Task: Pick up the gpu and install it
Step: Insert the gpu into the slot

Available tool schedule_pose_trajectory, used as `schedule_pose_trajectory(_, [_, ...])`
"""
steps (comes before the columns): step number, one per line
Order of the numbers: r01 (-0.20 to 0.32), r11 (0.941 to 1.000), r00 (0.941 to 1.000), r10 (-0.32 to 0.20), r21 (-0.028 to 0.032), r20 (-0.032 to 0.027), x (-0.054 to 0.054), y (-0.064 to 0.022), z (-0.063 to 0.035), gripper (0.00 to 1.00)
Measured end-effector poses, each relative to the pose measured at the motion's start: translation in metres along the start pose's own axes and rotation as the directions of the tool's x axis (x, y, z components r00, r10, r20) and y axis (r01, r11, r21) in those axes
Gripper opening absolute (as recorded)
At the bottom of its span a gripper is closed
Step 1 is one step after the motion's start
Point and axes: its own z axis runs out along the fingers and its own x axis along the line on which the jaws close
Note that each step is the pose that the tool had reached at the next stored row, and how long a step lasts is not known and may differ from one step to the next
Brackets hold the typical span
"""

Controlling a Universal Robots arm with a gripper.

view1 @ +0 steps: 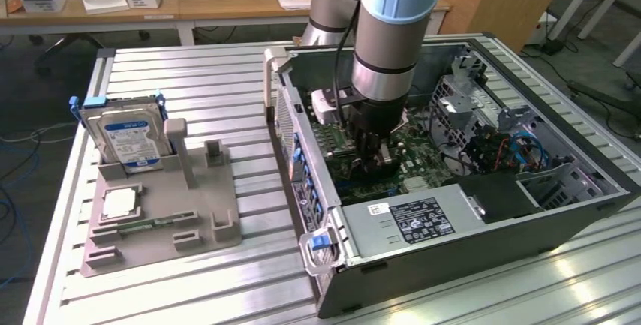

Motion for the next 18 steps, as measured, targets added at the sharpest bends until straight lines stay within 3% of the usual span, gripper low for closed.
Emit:
schedule_pose_trajectory(3, [0.000, 1.0000, 1.0000, 0.000, 0.0004, -0.0014, 0.000, -0.0002, -0.0006, 0.40])
schedule_pose_trajectory(12, [0.002, 1.0000, 1.0000, -0.002, 0.0088, -0.0008, 0.000, -0.0012, -0.0131, 0.40])
schedule_pose_trajectory(18, [0.002, 0.9999, 1.0000, -0.002, 0.0103, -0.0007, 0.000, -0.0021, -0.0244, 0.40])
